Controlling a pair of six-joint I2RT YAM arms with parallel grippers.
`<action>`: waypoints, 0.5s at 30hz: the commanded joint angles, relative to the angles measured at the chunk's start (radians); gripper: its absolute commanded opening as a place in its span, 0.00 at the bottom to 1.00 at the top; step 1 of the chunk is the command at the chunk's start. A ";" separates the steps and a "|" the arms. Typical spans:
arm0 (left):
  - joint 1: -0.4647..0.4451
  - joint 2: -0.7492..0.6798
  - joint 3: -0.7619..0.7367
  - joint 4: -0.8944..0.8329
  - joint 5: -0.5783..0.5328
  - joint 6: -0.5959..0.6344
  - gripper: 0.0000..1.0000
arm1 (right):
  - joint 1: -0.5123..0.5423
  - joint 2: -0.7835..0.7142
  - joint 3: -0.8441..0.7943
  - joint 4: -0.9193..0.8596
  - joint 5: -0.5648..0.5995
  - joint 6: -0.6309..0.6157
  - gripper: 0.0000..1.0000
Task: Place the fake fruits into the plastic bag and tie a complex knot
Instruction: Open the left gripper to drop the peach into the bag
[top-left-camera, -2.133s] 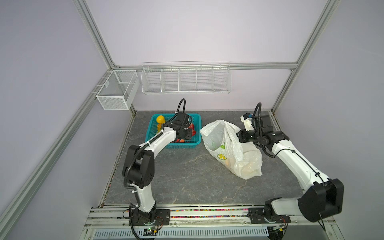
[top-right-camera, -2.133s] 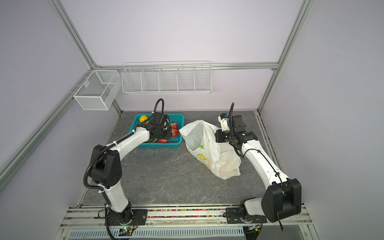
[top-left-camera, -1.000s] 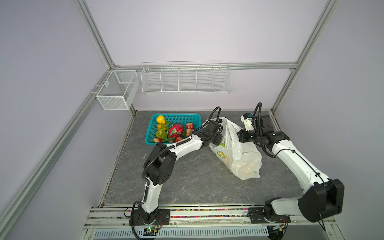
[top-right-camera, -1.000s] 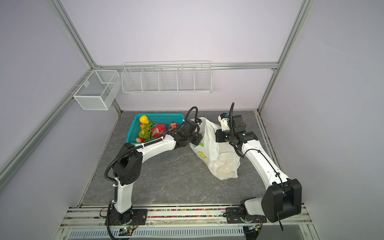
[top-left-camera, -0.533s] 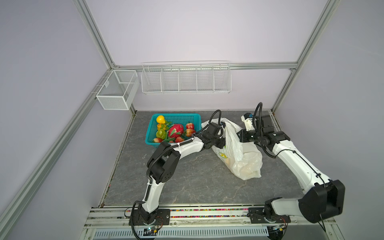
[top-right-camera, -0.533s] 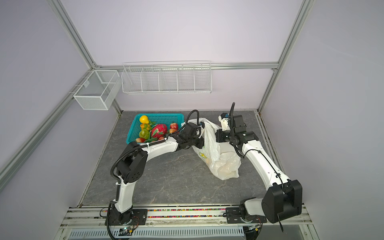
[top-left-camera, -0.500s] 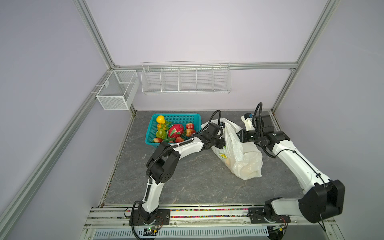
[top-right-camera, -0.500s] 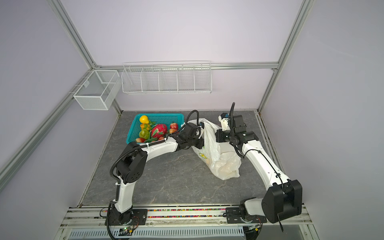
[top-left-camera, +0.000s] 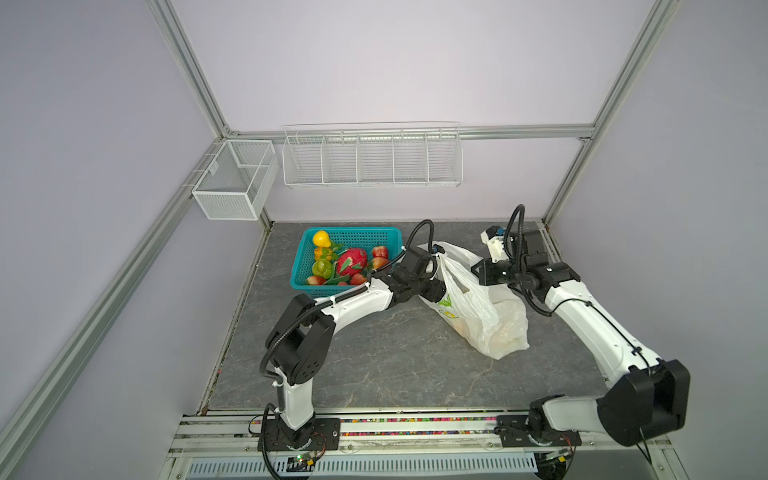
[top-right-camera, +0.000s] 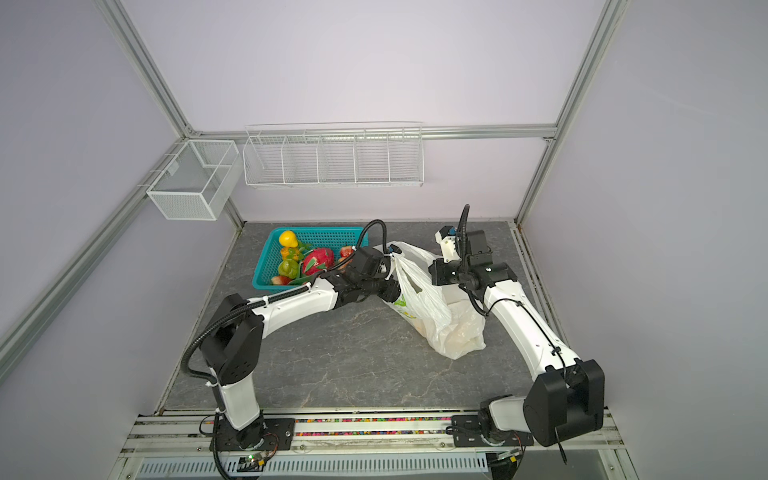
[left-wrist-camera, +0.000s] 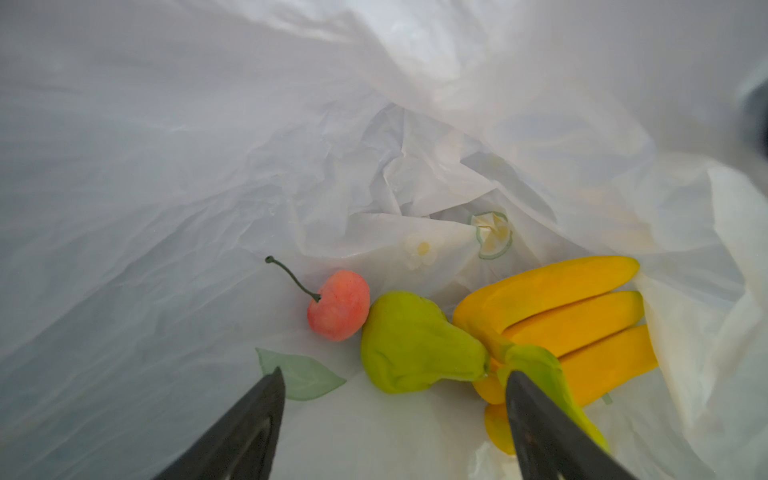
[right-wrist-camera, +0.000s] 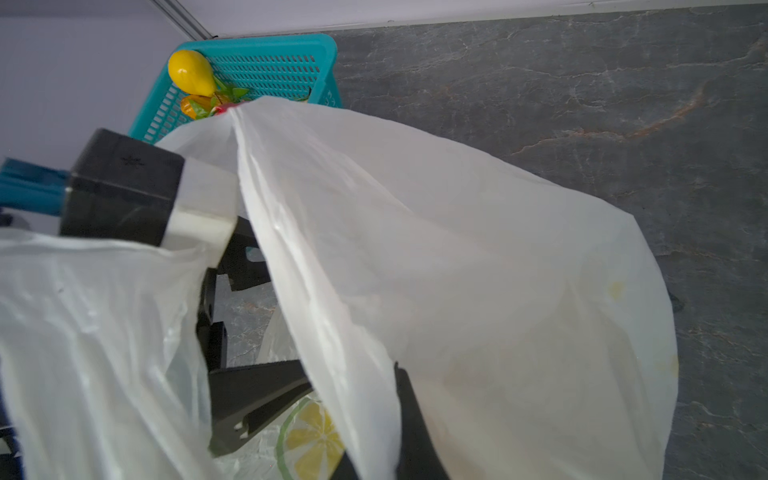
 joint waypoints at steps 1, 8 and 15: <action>0.006 -0.074 -0.051 0.018 -0.013 0.016 0.85 | 0.003 0.026 0.030 0.022 -0.093 -0.037 0.09; 0.008 -0.192 -0.140 -0.052 -0.311 0.002 0.77 | 0.017 0.055 0.058 0.021 -0.079 -0.043 0.10; 0.012 -0.313 -0.214 -0.187 -0.220 0.042 0.69 | 0.017 0.063 0.054 0.007 0.001 -0.040 0.10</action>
